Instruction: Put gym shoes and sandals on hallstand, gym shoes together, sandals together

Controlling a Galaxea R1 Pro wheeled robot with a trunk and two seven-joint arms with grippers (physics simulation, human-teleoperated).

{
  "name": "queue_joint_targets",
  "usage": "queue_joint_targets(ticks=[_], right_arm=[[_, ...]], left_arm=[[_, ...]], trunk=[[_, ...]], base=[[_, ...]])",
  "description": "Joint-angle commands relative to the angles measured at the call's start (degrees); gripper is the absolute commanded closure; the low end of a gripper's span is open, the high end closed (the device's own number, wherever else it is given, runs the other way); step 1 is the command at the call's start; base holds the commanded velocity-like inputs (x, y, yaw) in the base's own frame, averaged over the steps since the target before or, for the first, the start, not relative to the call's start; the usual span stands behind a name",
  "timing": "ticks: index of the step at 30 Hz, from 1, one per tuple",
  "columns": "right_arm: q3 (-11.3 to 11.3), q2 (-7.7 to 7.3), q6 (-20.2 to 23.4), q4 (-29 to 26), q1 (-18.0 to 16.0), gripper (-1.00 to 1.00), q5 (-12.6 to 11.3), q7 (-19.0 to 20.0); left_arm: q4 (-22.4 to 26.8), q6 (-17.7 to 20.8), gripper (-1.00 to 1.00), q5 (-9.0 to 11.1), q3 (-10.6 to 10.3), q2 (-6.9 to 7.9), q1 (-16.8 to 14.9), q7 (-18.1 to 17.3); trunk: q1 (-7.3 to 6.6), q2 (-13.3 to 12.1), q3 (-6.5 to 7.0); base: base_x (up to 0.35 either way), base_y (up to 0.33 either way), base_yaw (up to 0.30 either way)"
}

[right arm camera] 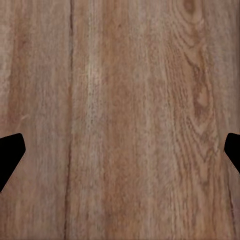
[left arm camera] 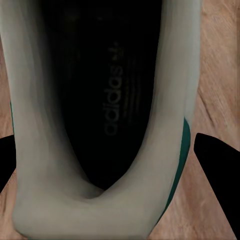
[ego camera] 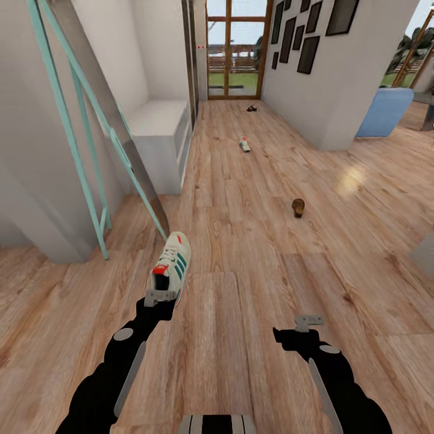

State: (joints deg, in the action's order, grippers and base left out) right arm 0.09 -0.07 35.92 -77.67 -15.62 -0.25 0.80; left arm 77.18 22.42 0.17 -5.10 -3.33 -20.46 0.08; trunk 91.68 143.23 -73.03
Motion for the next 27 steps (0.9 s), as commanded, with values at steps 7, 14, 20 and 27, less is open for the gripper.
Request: queue_joint_targets(ticks=[7, 14, 20, 27], right_arm=[[0.0, 0.00, 0.3, 0.0, 0.0, -1.00, 0.0, 0.1], [0.0, 0.01, 0.3, 0.0, 0.0, -1.00, 0.0, 0.1], [0.0, 0.01, 0.3, -0.1, 0.0, -1.00, 0.0, 0.1], [0.0, 0.00, 0.3, -0.1, 0.0, -1.00, 0.0, 0.1]], left_arm=[[0.1, 0.4, 1.00, 0.0, 0.0, -0.01, 0.0, 0.0], [0.1, 0.4, 1.00, 0.0, -0.1, -0.09, 0.0, 0.0], [0.2, 0.4, 1.00, 0.0, -0.7, -0.09, 0.0, 0.0], [0.2, 0.4, 1.00, 0.0, -1.5, -0.12, 0.0, 0.0]], trunk=[[-1.55, -2.8, 1.88], [-2.64, -4.8, 3.43], [-2.64, -4.8, 3.99], [-2.64, -4.8, 4.65]], base=[[0.000, 0.000, 0.000], [0.000, 0.000, 0.000], [0.000, 0.000, 0.000], [0.207, -0.015, 0.000]])
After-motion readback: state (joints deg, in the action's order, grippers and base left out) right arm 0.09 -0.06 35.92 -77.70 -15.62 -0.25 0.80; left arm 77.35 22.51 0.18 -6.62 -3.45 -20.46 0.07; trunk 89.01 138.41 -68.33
